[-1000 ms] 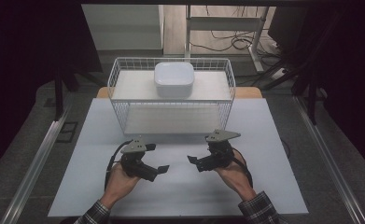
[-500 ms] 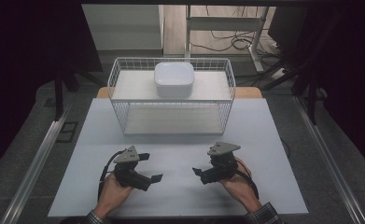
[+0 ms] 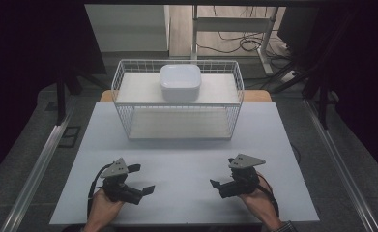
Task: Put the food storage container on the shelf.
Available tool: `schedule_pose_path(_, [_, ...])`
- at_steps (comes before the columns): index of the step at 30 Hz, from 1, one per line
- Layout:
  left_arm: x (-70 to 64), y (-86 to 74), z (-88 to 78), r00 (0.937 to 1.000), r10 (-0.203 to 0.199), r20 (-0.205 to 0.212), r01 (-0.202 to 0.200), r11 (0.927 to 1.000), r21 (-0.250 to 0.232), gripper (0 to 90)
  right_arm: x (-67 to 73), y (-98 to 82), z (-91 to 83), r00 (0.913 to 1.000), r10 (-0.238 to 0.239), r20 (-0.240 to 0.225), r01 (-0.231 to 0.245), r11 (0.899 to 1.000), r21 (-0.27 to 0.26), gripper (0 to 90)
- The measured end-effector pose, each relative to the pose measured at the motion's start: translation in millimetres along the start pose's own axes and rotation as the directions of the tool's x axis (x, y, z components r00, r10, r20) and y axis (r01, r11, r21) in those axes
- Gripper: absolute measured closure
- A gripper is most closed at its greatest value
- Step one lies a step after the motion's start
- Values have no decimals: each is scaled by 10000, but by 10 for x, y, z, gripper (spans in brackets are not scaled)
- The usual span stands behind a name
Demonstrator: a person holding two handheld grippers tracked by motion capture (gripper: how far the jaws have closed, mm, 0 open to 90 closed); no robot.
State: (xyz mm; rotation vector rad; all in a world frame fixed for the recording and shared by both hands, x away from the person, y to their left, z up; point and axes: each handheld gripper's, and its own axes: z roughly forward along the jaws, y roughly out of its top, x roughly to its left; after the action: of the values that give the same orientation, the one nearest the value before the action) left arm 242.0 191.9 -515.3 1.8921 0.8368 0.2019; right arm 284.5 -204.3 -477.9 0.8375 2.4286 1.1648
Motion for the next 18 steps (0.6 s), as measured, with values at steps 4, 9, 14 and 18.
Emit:
schedule_pose_path(4, [-2, -64, -90, 9995, 48, -310, -46, 10000, 35, 11, -20, -73, -91, 9998, 69, 169, -66, 9998, -192, 8])
schedule_pose_path(9, [-11, -139, -174, 9981, 114, -604, -105, 9998, 151, 10, -38, -161, -179, 9991, 196, 364, -184, 9993, -335, 7])
schedule_pose_path(14, [-29, -213, -248, 9962, 175, -853, -152, 9995, 276, 11, -50, -251, -267, 9977, 305, 598, -286, 9990, -339, 6])
schedule_pose_path(18, [-34, -278, -301, 9953, 117, -958, -84, 9994, 340, 11, -61, -311, -341, 9965, 407, 737, -385, 9988, -310, 6])
